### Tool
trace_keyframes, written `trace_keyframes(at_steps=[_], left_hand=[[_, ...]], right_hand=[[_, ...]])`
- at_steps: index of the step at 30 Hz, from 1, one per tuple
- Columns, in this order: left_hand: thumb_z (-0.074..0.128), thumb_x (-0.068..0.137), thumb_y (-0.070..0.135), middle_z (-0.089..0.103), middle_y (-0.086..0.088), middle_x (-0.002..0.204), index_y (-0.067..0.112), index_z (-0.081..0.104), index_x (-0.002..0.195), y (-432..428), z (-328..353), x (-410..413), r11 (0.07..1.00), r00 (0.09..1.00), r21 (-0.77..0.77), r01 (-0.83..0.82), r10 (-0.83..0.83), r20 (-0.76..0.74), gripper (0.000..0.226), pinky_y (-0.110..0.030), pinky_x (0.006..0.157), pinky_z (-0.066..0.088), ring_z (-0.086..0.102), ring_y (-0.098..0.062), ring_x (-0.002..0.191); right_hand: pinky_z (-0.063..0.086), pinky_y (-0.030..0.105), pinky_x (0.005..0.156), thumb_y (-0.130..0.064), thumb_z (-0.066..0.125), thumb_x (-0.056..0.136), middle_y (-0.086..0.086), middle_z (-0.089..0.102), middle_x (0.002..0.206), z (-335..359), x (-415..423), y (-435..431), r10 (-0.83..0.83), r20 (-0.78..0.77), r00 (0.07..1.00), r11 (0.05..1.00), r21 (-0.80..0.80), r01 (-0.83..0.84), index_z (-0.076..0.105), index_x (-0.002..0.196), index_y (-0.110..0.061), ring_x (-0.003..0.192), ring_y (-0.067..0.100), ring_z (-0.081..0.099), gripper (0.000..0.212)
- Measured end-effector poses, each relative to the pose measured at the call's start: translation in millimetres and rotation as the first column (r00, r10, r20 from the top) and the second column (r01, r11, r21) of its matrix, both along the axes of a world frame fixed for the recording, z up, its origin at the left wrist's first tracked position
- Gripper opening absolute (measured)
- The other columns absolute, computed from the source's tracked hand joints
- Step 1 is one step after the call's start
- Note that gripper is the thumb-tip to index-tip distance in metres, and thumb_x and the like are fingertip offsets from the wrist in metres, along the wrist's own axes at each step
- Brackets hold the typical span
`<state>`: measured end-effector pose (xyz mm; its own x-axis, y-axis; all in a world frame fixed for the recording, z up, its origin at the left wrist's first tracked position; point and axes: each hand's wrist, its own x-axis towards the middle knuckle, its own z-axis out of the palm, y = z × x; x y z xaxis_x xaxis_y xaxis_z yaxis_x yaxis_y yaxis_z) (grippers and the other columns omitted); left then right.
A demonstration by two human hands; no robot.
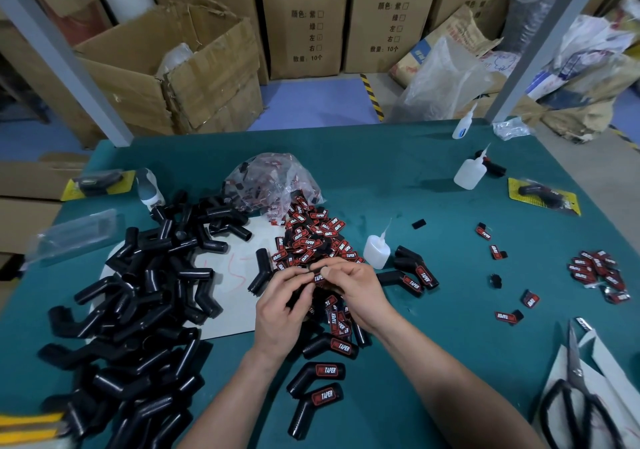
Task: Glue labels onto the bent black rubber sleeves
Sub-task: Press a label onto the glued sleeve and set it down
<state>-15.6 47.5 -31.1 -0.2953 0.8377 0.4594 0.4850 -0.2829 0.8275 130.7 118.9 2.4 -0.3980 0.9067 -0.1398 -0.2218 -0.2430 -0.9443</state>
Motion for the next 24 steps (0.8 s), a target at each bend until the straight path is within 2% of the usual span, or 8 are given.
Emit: trace_keyframes(at_steps=[3,5,9,13,16,19,22,24], left_hand=[[0.072,0.094,0.016,0.063,0.018,0.121,0.008,0.077,0.112,-0.6,1.2,1.4,1.000,1.000,0.007,0.015,-0.015,0.004,0.021,-0.019,0.102,0.048,0.065,-0.007,0.113],[0.069,0.096,0.021,0.063,0.021,0.123,0.009,0.077,0.113,-1.2,1.4,2.3,1.000,1.000,0.005,0.020,-0.020,0.014,0.023,-0.019,0.102,0.048,0.066,-0.007,0.113],[0.068,0.096,0.024,0.067,0.015,0.120,0.013,0.077,0.113,-0.5,0.3,-1.3,0.999,0.995,-0.017,-0.029,0.030,0.092,0.022,-0.021,0.100,0.049,0.067,-0.010,0.111],[0.068,0.096,0.025,0.068,0.015,0.117,0.019,0.076,0.113,0.1,-0.1,-1.9,0.999,0.990,-0.023,-0.034,0.037,0.138,0.019,-0.019,0.099,0.049,0.068,-0.011,0.110],[0.068,0.096,0.025,0.068,0.015,0.116,0.020,0.077,0.111,0.2,-0.7,0.6,0.999,0.988,-0.036,-0.017,0.022,0.154,0.018,-0.019,0.098,0.050,0.068,-0.011,0.110],[0.069,0.095,0.025,0.069,0.014,0.115,0.027,0.076,0.111,0.6,0.6,0.0,1.000,0.983,-0.027,-0.013,0.018,0.184,0.018,-0.018,0.098,0.049,0.068,-0.012,0.110],[0.068,0.096,0.024,0.070,0.012,0.115,0.030,0.075,0.114,0.5,1.0,1.4,1.000,0.981,-0.007,-0.005,0.007,0.195,0.020,-0.023,0.099,0.051,0.069,-0.016,0.109],[0.067,0.097,0.025,0.069,0.014,0.116,0.029,0.075,0.114,-0.3,-0.4,3.6,1.000,0.982,-0.006,0.003,-0.002,0.188,0.020,-0.026,0.100,0.052,0.068,-0.017,0.110]], right_hand=[[0.051,0.028,0.091,-0.013,0.068,0.083,0.006,0.076,0.099,-0.5,-0.6,-1.5,-0.050,0.071,0.996,0.996,0.083,0.044,0.073,0.074,0.005,0.098,0.018,0.070,0.021],[0.051,0.028,0.091,-0.014,0.068,0.084,0.006,0.076,0.100,0.1,-1.4,-2.5,-0.055,0.080,0.995,0.995,0.091,0.048,0.075,0.074,0.000,0.099,0.018,0.070,0.019],[0.053,0.026,0.084,-0.018,0.060,0.092,0.008,0.075,0.111,4.3,-0.4,-1.2,0.043,0.023,0.999,0.999,0.014,-0.043,0.080,0.094,-0.009,0.101,0.018,0.068,0.023],[0.054,0.027,0.092,-0.014,0.070,0.090,0.002,0.074,0.112,2.3,6.1,2.9,0.041,0.186,0.982,0.970,0.229,-0.084,0.081,0.090,-0.014,0.107,0.019,0.069,0.011],[0.052,0.025,0.093,-0.008,0.072,0.089,0.000,0.073,0.109,1.1,7.2,3.6,0.025,0.221,0.975,0.958,0.275,-0.087,0.079,0.084,-0.012,0.105,0.018,0.068,0.010],[0.051,0.025,0.094,-0.011,0.071,0.090,-0.002,0.071,0.110,4.1,8.9,2.6,0.024,0.210,0.977,0.944,0.318,-0.092,0.078,0.083,-0.019,0.106,0.019,0.067,0.013],[0.050,0.025,0.096,-0.014,0.072,0.091,-0.005,0.069,0.114,7.3,9.2,0.3,0.052,0.240,0.969,0.913,0.382,-0.144,0.077,0.086,-0.020,0.110,0.020,0.066,0.010],[0.050,0.027,0.096,-0.014,0.073,0.090,-0.007,0.069,0.114,9.0,7.2,-3.5,0.043,0.257,0.965,0.896,0.418,-0.151,0.075,0.085,-0.029,0.110,0.020,0.066,0.016]])
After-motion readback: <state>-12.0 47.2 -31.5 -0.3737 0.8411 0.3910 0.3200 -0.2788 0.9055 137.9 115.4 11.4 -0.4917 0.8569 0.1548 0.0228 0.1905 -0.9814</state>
